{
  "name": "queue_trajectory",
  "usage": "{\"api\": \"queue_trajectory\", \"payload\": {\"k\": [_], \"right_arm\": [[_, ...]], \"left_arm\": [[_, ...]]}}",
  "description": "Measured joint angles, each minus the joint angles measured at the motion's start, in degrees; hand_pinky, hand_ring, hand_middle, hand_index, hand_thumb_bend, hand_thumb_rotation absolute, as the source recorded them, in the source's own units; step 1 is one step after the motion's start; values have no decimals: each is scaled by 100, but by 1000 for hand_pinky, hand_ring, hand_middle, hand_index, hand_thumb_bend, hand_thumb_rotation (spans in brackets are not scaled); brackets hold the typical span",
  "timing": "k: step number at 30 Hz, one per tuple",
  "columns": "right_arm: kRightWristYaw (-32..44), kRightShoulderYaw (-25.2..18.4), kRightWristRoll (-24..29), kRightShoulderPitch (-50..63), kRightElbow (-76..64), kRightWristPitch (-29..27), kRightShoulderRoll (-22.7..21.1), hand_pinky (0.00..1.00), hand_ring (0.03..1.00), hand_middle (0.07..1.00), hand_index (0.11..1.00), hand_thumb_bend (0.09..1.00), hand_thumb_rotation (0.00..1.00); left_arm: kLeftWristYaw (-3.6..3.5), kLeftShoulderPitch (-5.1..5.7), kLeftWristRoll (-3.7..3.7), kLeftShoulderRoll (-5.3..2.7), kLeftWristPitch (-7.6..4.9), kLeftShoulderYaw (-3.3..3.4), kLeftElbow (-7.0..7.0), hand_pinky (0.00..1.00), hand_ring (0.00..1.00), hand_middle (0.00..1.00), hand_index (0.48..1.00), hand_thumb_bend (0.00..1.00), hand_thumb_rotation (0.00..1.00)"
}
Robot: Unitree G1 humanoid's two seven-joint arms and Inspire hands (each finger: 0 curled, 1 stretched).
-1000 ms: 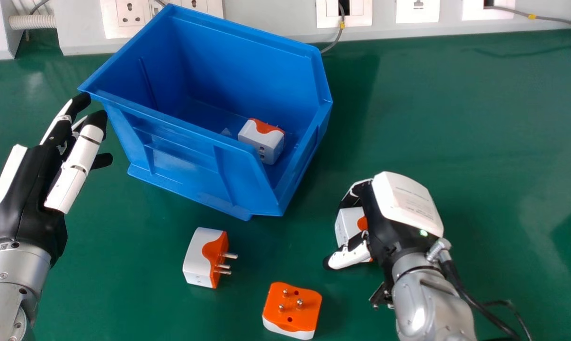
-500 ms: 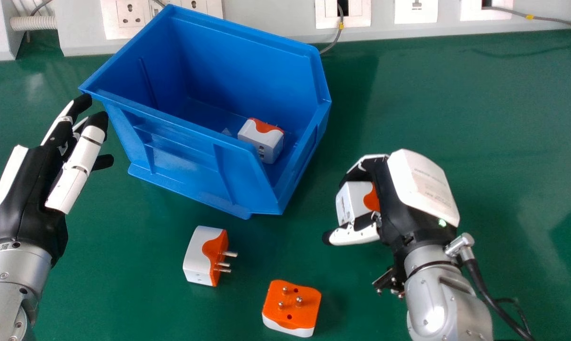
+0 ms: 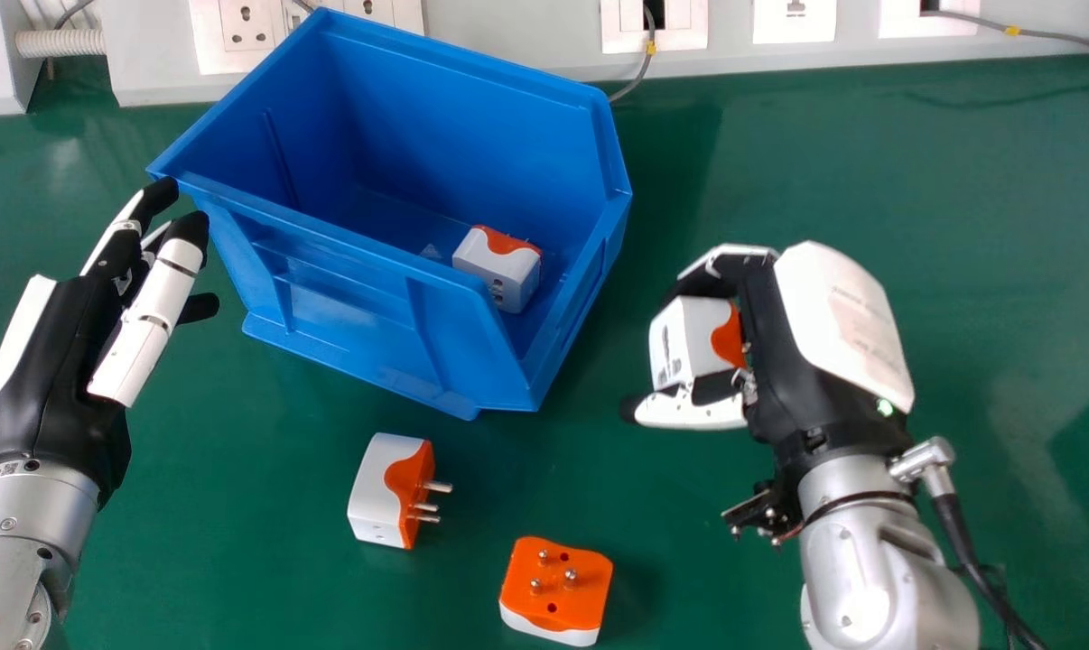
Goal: Pick all objects and put in blue box
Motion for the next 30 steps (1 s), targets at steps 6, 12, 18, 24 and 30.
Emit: {"api": "queue_trajectory", "payload": {"k": [6,12,18,24,30], "right_arm": [[0,-11,-148,64,-308,-14,-5,274,415,530,553,483,0],[0,-43,-222,62,-374,-87,-2,269,414,528,559,482,0],[-1,-116,-239,-125,-374,-145,18,266,413,531,557,482,0],[-2,-125,-229,-592,-317,-222,139,266,415,535,554,482,0],[-9,-187,-202,-1023,12,-386,157,265,415,535,554,482,0]], "left_arm": [[0,-1,2,1,-2,0,21,806,898,904,939,400,785],[0,-1,7,0,-5,0,42,806,898,904,939,399,782],[1,-2,20,0,-8,-7,70,805,898,904,938,399,781],[8,-7,74,1,-10,-24,74,804,897,903,936,398,779],[22,-10,119,0,-16,-29,85,803,896,903,935,399,778]]}}
